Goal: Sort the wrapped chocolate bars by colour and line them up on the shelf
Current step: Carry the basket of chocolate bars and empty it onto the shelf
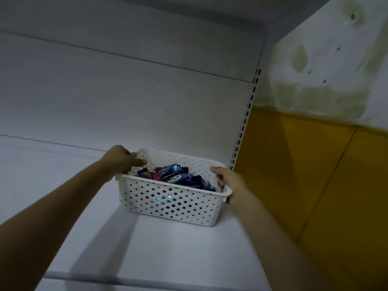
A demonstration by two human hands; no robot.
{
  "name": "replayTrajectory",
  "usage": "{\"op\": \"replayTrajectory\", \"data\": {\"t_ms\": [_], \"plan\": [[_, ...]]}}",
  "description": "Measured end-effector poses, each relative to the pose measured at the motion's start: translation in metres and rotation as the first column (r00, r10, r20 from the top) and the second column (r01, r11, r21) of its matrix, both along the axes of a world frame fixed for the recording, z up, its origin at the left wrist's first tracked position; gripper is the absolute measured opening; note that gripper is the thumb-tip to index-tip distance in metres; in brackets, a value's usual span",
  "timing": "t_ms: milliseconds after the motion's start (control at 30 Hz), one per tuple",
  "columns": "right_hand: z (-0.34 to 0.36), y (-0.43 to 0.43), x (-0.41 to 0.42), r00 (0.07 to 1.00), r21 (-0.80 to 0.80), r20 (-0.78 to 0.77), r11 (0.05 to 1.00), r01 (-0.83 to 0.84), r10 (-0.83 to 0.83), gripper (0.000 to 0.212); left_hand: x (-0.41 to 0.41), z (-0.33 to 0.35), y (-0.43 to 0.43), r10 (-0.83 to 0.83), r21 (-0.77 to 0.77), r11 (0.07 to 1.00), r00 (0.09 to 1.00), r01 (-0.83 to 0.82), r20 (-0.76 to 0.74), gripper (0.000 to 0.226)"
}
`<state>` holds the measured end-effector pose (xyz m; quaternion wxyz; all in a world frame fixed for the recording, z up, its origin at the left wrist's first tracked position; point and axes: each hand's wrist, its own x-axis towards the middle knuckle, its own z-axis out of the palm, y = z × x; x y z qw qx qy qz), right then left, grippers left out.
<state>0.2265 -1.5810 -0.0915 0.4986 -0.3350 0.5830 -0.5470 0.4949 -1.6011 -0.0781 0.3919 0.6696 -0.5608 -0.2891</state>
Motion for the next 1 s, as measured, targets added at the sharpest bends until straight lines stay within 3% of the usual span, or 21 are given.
{"op": "replayTrajectory", "data": {"t_ms": [200,433,567,700,800,900,1000], "plan": [[-0.006,-0.012,0.008,0.996,-0.040,0.042,0.996,0.077,-0.076,0.022,0.010,-0.002,-0.016,-0.046,0.014,0.999,0.998,0.047,-0.034,0.033],[-0.003,-0.007,0.011,0.987,-0.001,-0.078,0.990,0.140,-0.139,0.015,0.013,-0.008,-0.030,-0.113,-0.007,0.994,0.991,0.113,-0.077,0.037],[-0.001,0.004,0.020,0.980,0.021,-0.040,0.981,0.194,-0.193,0.024,0.020,-0.012,-0.041,-0.168,-0.067,0.984,0.986,0.168,0.004,0.033],[-0.006,0.032,0.040,0.968,-0.097,0.230,0.988,0.123,-0.098,0.027,0.027,-0.008,-0.045,-0.288,-0.139,0.945,0.954,0.296,0.079,0.038],[-0.011,0.054,0.060,0.924,-0.185,0.382,0.980,0.070,0.006,0.035,0.035,-0.006,-0.047,-0.348,-0.252,0.882,0.912,0.397,0.218,0.048],[-0.015,0.065,0.082,0.930,-0.232,0.365,0.965,0.125,-0.033,0.039,0.040,-0.005,-0.048,-0.234,-0.378,0.842,0.892,0.385,0.387,0.049],[-0.019,0.069,0.101,0.926,-0.288,0.313,0.908,0.303,-0.210,0.044,0.042,-0.010,-0.038,-0.187,-0.529,0.756,0.901,0.386,0.391,0.056]]}}
